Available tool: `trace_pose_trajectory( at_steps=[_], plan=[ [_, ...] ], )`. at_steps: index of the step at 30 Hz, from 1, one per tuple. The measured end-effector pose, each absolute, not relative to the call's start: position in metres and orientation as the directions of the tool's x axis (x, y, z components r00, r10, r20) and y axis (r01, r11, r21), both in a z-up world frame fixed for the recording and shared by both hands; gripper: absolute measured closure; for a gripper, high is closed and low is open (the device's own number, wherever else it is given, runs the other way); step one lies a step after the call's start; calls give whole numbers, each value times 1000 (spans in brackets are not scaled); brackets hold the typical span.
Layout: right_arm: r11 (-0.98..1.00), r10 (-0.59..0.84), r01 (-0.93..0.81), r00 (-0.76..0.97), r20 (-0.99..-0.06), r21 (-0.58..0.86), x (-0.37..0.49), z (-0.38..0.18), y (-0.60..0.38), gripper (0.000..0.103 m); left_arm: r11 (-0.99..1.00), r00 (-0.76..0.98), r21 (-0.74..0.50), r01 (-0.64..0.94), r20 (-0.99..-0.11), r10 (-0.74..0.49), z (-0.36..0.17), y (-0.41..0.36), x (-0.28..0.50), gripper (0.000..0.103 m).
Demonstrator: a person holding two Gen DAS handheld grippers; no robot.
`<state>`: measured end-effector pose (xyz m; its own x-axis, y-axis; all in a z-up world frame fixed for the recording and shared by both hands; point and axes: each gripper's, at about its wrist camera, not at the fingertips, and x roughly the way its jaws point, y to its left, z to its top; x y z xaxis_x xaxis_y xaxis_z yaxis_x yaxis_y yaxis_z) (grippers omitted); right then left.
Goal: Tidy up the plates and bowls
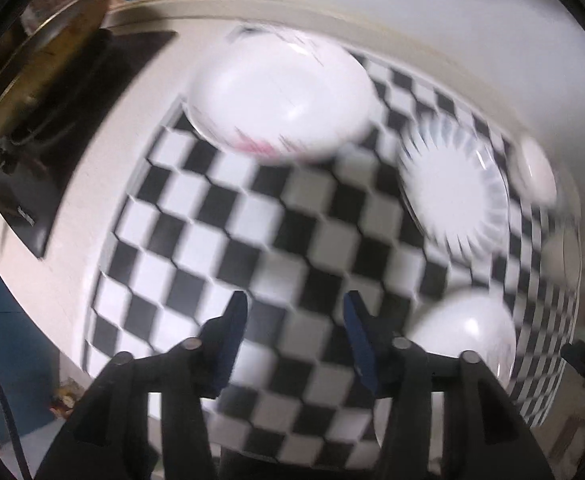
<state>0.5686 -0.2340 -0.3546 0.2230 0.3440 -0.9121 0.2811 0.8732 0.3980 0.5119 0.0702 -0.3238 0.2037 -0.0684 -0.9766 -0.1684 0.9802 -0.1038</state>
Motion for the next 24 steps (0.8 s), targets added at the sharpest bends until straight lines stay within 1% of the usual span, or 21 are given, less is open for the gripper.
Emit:
trace_pose_trajectory(
  at_steps=[1,2,7,11,12,13,14,15,18,20,21,22,24],
  plan=[
    [866,371,254,248,-895,430,584,-350,-222,10,976,213,-113,-186,-974,-72,-325,87,525,50],
    [858,405,218,271,-873,466,602,-347,-207,5,972,218,-118,-202,-973,-73,-327,98,535,50],
    [893,415,79,233,-879,443,694,-352,-135,5,927,214,-201,-318,-967,-136,-354,171,596,50],
    [894,429,78,128,-894,440,780,-387,-74,6,893,206,-262,-365,-959,-197,-381,208,644,50],
    [895,429,84,109,-897,438,795,-396,-65,8,891,202,-270,-365,-957,-208,-386,214,654,50],
    [901,419,88,84,-904,425,816,-408,-53,15,894,191,-271,-357,-958,-214,-394,217,667,50],
    [906,410,90,67,-910,414,827,-416,-46,19,897,182,-272,-349,-958,-220,-399,220,675,50],
    [910,401,93,48,-915,403,841,-426,-39,19,899,168,-277,-339,-958,-232,-405,221,683,52],
    [919,381,108,7,-925,379,867,-456,-26,29,904,143,-293,-311,-955,-261,-419,222,701,53],
    [923,370,119,-17,-929,366,878,-472,-23,36,920,153,-281,-272,-957,-247,-418,220,711,63],
    [924,368,123,-25,-929,363,882,-477,-21,38,928,140,-278,-247,-958,-250,-418,217,715,72],
    [924,367,130,-33,-930,360,884,-481,-21,41,931,130,-279,-236,-958,-254,-418,215,716,75],
    [917,381,151,-47,-924,370,887,-486,-21,46,939,123,-270,-211,-961,-249,-419,212,719,75]
  ],
)
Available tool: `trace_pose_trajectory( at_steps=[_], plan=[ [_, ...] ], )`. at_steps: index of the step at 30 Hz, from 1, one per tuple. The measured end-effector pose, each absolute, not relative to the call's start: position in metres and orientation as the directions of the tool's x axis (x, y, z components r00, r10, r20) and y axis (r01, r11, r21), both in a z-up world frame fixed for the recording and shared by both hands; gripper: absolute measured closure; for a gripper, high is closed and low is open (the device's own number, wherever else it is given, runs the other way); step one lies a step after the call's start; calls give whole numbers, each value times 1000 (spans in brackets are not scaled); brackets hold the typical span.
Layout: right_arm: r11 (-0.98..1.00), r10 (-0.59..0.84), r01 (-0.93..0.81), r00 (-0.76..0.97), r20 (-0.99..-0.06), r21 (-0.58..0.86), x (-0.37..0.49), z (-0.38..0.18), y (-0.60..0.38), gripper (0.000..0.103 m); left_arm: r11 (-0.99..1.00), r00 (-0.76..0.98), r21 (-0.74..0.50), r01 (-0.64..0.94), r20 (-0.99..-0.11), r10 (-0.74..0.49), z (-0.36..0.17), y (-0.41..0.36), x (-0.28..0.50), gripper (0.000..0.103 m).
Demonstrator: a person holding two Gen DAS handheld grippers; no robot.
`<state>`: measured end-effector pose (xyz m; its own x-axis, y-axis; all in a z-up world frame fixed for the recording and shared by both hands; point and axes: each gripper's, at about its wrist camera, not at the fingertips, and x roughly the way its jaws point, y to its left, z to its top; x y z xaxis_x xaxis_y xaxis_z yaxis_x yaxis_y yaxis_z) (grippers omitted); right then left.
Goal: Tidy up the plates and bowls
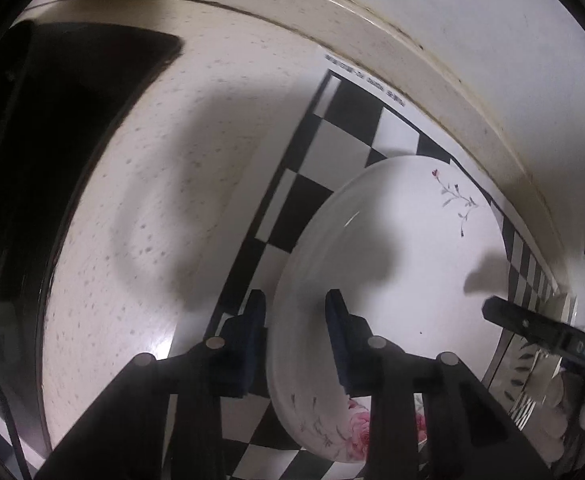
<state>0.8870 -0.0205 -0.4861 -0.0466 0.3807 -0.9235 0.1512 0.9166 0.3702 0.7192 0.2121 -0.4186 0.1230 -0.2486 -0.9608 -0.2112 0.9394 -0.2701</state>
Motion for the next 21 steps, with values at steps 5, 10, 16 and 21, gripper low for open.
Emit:
trace_pose_trajectory(
  at_steps=[5,10,16,21],
  plan=[
    [912,389,169,-65,-919,374,888,-495,-23,60,955,118,-247,-164,-966,-229,-417,203,722,75],
    [925,359,162,-76,-930,344,888,-499,-18,82,960,121,-237,-148,-968,-221,-418,191,725,75],
    [920,362,184,-60,-930,346,883,-499,-24,83,958,147,-252,-134,-962,-232,-401,191,721,75],
    [924,352,178,-53,-934,339,877,-491,-26,84,957,168,-267,-116,-955,-246,-385,189,718,75]
  ],
)
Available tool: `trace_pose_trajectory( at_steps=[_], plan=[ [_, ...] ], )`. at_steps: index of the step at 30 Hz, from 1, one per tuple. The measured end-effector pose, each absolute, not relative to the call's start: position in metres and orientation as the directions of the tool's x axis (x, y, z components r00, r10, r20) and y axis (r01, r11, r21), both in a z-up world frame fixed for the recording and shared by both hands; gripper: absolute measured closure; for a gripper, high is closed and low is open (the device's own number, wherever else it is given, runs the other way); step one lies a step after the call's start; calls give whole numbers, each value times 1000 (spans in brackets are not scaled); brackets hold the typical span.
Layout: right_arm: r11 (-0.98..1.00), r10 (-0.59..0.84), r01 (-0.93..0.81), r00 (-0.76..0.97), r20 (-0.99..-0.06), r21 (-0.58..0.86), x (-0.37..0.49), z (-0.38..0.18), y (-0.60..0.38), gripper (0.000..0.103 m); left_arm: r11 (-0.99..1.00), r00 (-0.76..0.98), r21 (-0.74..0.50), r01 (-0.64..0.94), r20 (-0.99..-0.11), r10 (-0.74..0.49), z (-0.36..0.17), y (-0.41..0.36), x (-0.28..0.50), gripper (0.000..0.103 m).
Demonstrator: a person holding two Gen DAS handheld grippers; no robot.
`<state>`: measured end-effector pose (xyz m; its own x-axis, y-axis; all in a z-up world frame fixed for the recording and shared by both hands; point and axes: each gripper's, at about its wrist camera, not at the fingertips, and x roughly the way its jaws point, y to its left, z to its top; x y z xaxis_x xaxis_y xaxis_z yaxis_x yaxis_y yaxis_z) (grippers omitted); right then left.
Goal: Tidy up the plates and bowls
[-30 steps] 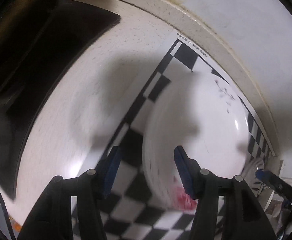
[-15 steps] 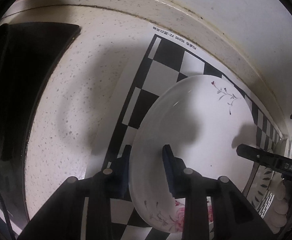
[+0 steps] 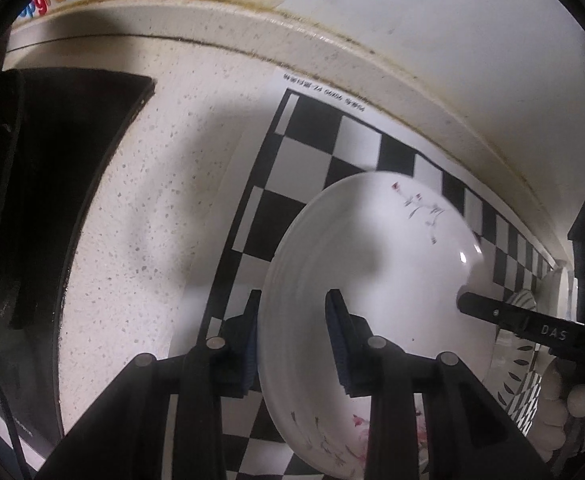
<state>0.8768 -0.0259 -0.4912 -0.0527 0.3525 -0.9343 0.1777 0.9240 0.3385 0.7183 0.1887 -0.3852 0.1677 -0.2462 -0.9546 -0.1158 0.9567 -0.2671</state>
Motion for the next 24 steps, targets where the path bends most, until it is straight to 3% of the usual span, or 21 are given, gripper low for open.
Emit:
trace_pose_trajectory(
  at_steps=[11,24],
  plan=[
    [909,385,165,14,-923,382,857,-452,-34,87,960,215,-265,-93,-946,-241,-351,188,693,75],
    [893,414,135,124,-902,428,773,-363,-74,89,960,272,-277,-30,-927,-259,-281,138,622,75]
  ],
)
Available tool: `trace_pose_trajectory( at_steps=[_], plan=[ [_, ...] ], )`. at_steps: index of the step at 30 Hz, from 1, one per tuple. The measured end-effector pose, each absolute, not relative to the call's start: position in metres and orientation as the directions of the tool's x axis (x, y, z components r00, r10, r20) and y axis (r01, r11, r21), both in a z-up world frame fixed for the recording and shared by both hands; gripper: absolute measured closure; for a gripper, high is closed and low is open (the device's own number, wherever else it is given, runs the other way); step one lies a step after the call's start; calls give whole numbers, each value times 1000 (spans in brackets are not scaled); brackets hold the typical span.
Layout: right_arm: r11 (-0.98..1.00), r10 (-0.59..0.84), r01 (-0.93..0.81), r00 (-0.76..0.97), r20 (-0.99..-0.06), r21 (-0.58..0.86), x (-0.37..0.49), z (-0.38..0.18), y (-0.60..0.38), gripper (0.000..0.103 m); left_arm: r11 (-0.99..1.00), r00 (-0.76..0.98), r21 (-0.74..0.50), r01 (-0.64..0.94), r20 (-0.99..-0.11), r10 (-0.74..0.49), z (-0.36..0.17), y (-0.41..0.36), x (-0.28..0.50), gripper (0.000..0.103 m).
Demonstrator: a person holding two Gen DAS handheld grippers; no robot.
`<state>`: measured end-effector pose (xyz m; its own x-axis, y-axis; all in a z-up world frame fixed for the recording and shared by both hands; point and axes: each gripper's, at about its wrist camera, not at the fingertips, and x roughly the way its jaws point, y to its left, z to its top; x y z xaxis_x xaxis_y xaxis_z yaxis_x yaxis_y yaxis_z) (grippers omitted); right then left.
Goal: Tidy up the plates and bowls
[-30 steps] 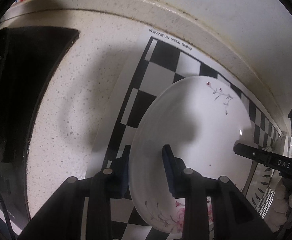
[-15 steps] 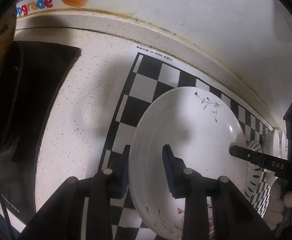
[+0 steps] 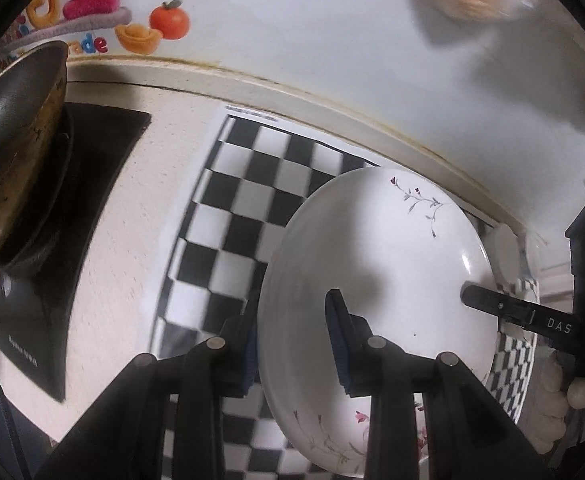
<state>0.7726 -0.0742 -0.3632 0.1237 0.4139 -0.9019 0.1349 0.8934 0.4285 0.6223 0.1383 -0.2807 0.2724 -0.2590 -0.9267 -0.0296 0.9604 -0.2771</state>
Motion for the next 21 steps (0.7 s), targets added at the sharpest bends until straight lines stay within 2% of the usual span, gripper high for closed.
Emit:
trace_pose_trajectory(
  at_steps=[10,21],
  plan=[
    [898,382,161,179,-907,410,667,-327,-144,90,954,227,-296,49,-927,-299,-279,64,565,75],
    [875,364,273,172,-915,400,561,-360,-221,90,946,109,-283,160,-947,-302,-315,-19,515,75]
  ],
)
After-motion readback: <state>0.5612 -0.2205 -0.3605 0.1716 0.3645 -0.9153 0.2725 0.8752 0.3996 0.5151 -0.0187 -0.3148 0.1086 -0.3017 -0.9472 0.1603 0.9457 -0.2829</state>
